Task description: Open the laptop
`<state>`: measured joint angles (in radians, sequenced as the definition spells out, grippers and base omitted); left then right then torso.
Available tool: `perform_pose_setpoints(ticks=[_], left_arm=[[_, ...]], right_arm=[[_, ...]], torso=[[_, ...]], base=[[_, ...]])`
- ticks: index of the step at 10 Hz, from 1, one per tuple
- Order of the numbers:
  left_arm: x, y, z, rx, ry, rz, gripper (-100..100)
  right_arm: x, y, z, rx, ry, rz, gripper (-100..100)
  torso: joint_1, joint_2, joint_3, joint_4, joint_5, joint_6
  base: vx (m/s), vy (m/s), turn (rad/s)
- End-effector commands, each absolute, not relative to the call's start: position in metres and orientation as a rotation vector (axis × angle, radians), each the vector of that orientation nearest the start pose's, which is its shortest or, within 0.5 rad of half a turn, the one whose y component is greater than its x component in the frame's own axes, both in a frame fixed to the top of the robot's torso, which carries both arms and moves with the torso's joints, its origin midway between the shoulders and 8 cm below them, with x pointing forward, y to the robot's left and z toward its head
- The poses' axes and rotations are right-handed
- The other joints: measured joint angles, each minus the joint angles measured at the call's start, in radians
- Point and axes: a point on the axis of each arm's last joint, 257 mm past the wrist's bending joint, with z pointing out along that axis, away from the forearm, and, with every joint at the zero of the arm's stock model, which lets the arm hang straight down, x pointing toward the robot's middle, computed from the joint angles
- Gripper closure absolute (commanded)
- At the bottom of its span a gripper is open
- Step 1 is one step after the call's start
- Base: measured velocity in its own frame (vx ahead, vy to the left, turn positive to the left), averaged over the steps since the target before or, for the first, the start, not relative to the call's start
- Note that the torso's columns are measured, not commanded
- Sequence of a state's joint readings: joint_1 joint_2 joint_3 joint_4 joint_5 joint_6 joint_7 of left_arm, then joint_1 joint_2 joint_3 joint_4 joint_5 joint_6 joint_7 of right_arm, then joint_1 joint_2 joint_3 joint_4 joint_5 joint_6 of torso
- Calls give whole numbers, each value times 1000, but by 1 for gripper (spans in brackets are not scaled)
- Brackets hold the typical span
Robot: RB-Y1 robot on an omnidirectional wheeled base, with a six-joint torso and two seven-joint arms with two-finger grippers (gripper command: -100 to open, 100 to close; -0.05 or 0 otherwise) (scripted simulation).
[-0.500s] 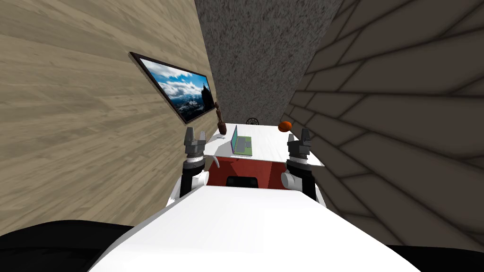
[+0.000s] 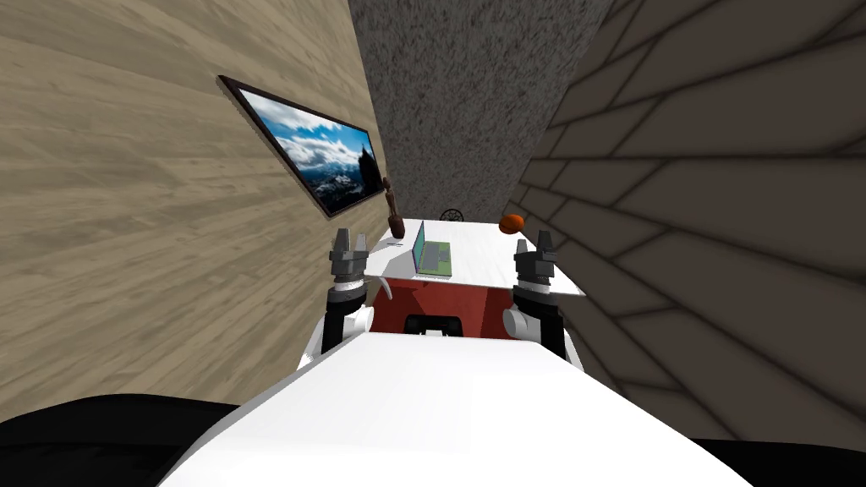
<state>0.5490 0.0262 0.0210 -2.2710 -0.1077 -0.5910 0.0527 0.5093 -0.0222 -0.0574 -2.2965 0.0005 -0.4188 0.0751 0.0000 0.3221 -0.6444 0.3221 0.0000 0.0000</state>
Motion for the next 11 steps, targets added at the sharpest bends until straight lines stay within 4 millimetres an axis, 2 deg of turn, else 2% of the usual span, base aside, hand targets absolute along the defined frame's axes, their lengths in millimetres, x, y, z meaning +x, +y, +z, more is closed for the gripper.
perform_pose_setpoints(ticks=[1,4,5,7,11], left_arm=[[328,271,20,-555,666,-1262,0],[328,271,20,-555,666,-1262,0],[333,265,13,-529,717,-1258,-100],[342,260,-2,-514,779,-1242,-100],[363,255,-43,-526,881,-1193,-100]], right_arm=[[350,-300,14,663,694,1155,0],[350,-300,15,662,694,1155,0],[350,-300,15,662,694,1155,0],[350,-300,14,663,695,1155,0],[350,-300,14,663,695,1155,0]], torso=[[0,74,-147,74,0,0],[0,296,-590,295,0,0],[0,369,-738,369,0,0],[0,412,-826,412,0,0],[0,416,-832,416,0,0]], base=[[0,0,0],[0,0,0],[8,0,-37],[4,2,-56],[10,5,-71]])
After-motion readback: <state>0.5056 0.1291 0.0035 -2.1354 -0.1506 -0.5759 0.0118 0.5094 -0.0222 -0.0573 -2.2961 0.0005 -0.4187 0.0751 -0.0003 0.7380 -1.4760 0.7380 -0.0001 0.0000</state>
